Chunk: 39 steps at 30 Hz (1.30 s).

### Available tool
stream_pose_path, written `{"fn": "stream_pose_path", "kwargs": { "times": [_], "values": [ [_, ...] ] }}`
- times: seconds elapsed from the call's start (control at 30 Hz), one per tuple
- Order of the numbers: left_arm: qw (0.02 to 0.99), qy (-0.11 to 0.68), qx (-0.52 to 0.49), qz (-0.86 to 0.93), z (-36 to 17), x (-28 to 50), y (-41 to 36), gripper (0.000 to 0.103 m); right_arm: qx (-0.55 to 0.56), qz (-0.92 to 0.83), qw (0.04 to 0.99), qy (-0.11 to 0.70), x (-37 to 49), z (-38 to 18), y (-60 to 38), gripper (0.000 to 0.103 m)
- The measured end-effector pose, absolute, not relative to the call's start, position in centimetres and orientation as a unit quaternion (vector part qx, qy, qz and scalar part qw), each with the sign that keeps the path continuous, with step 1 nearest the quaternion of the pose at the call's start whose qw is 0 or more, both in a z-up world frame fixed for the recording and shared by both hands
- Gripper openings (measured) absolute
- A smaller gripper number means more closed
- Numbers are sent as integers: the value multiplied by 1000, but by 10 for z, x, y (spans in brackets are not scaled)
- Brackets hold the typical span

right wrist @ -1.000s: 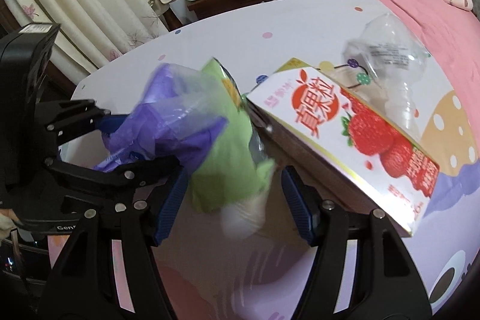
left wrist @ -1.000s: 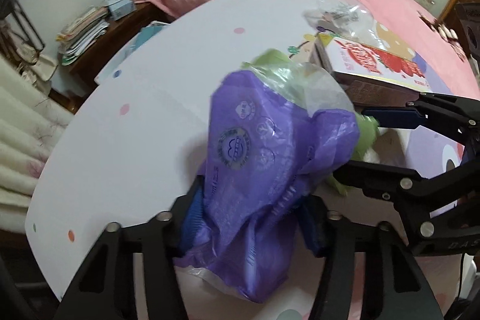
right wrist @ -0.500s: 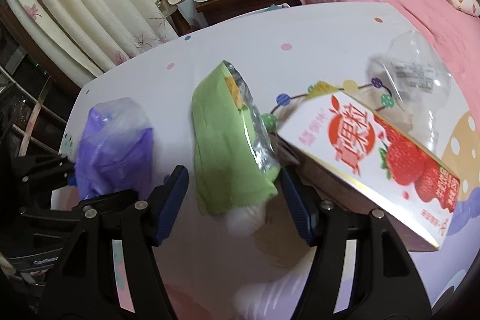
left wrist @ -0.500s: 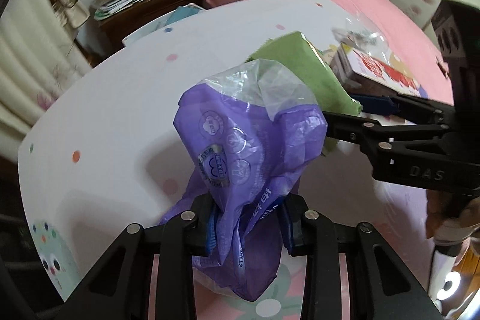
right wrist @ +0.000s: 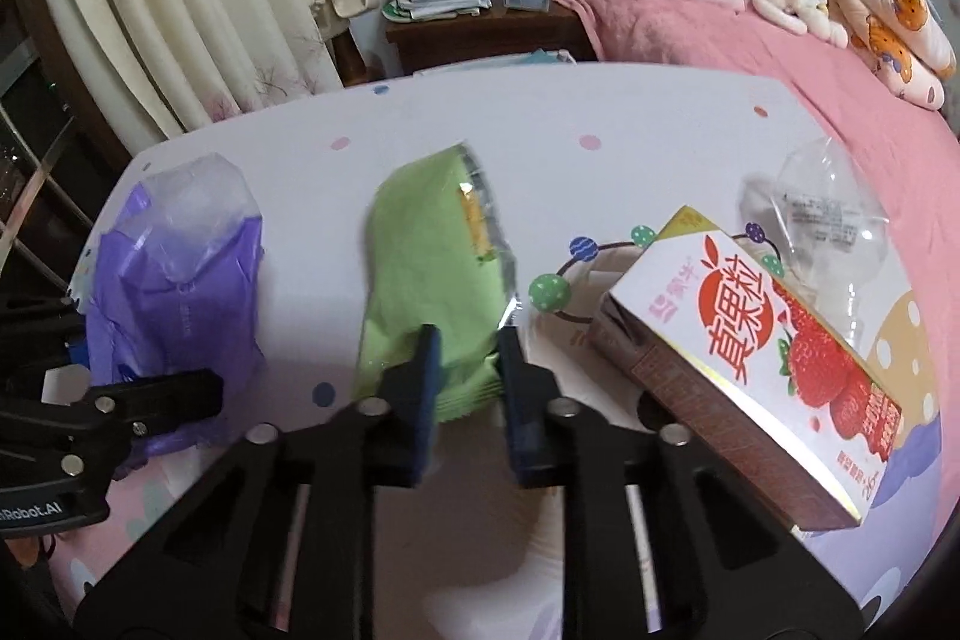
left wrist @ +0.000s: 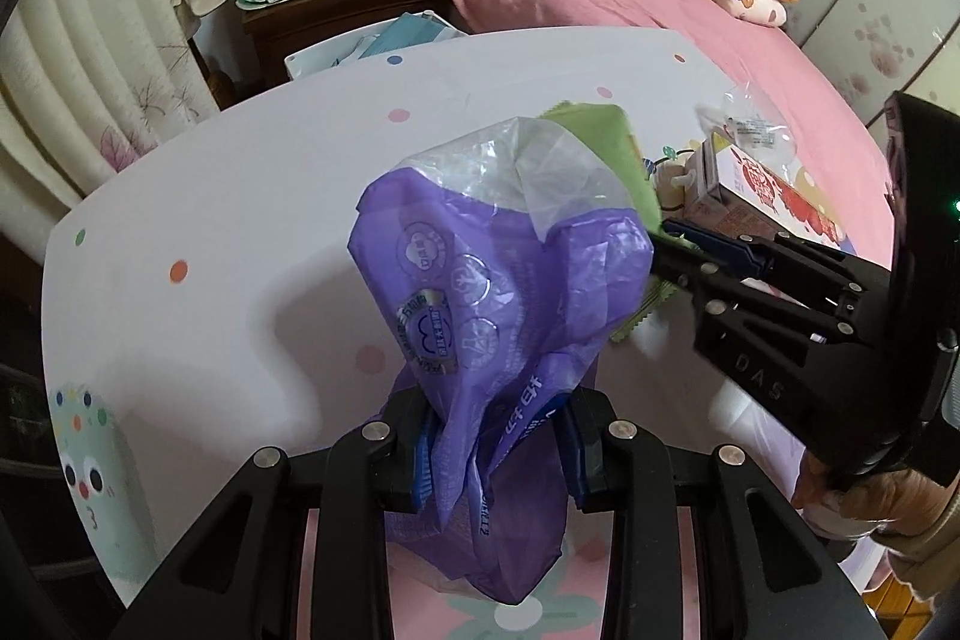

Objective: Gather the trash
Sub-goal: 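Grasp the green foil-lined packet with the right gripper, then carry the purple bag and green packet over the bin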

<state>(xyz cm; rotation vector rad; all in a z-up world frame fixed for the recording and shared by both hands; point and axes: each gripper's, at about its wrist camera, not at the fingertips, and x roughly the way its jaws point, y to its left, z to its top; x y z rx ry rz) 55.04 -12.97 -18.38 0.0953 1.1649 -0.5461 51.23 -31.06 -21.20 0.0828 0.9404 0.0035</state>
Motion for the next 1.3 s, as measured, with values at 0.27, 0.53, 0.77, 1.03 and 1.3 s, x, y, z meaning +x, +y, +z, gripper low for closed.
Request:
{"fn": "stream_pose_path", "kwargs": {
  "times": [0.27, 0.53, 0.77, 1.03, 1.3],
  "values": [
    [804, 542, 39, -242, -175, 519, -122, 32, 73, 34, 903, 421, 472, -181, -312, 4],
    [808, 540, 26, -236, -151, 451, -121, 32, 92, 64, 909, 401, 393, -140, -320, 3],
    [815, 533, 11, -226, -129, 368, -137, 31, 90, 88, 897, 423, 306, -130, -333, 2],
    [824, 526, 22, -211, -117, 267, -169, 31, 87, 128, 896, 416, 206, -112, -346, 2],
    [839, 517, -20, -168, -109, 149, -178, 31, 54, 198, 900, 384, 96, -71, -352, 2]
  ]
}}
